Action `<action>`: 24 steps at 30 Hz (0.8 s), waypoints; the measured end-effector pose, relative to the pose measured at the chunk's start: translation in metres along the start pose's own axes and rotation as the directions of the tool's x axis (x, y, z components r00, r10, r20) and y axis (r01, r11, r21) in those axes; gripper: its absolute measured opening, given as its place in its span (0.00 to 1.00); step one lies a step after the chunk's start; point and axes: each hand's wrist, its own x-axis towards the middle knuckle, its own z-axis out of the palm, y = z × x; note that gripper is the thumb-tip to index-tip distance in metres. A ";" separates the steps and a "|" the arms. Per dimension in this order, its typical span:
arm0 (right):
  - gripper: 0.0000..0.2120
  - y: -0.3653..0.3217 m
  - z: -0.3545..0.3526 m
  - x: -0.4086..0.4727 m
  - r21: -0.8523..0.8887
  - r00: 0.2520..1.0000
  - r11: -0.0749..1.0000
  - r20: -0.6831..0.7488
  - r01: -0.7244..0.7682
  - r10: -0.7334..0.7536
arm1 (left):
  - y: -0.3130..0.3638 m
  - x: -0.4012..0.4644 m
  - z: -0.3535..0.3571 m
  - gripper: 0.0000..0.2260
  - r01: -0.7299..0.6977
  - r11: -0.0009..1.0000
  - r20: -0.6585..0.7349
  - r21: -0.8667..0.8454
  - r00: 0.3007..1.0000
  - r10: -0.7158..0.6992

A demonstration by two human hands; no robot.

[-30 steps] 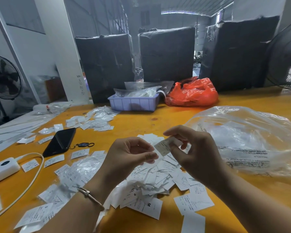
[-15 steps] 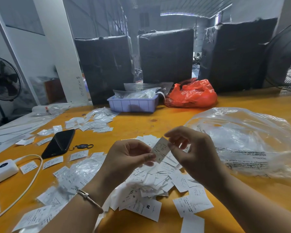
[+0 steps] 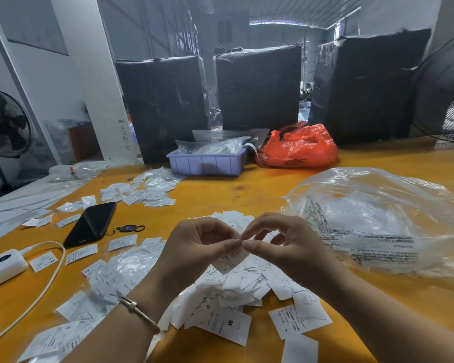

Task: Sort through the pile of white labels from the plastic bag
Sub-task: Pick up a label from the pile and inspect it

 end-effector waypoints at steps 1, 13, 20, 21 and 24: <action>0.03 0.000 0.000 0.000 0.002 1.000 1.000 0.015 -0.001 0.001 | 0.000 0.000 0.000 0.11 -0.004 1.000 -0.003 0.002 1.000 0.004; 0.10 0.000 0.001 -0.002 0.018 1.000 1.000 0.029 0.008 -0.008 | 0.001 0.001 -0.001 0.12 0.010 1.000 0.093 0.005 0.996 -0.011; 0.02 0.008 -0.004 0.001 -0.251 0.985 0.968 -0.168 -0.006 -0.037 | -0.004 0.006 -0.020 0.05 0.073 0.968 -0.035 0.240 0.997 -0.067; 0.03 0.009 -0.009 0.002 -0.400 0.973 0.916 -0.219 -0.027 -0.067 | -0.005 0.008 -0.025 0.06 0.112 0.947 -0.081 0.300 0.992 -0.092; 0.06 0.008 -0.026 0.005 -0.643 0.944 0.737 -0.330 -0.209 -0.021 | -0.012 0.011 -0.040 0.06 0.251 0.837 -0.198 0.486 0.965 -0.174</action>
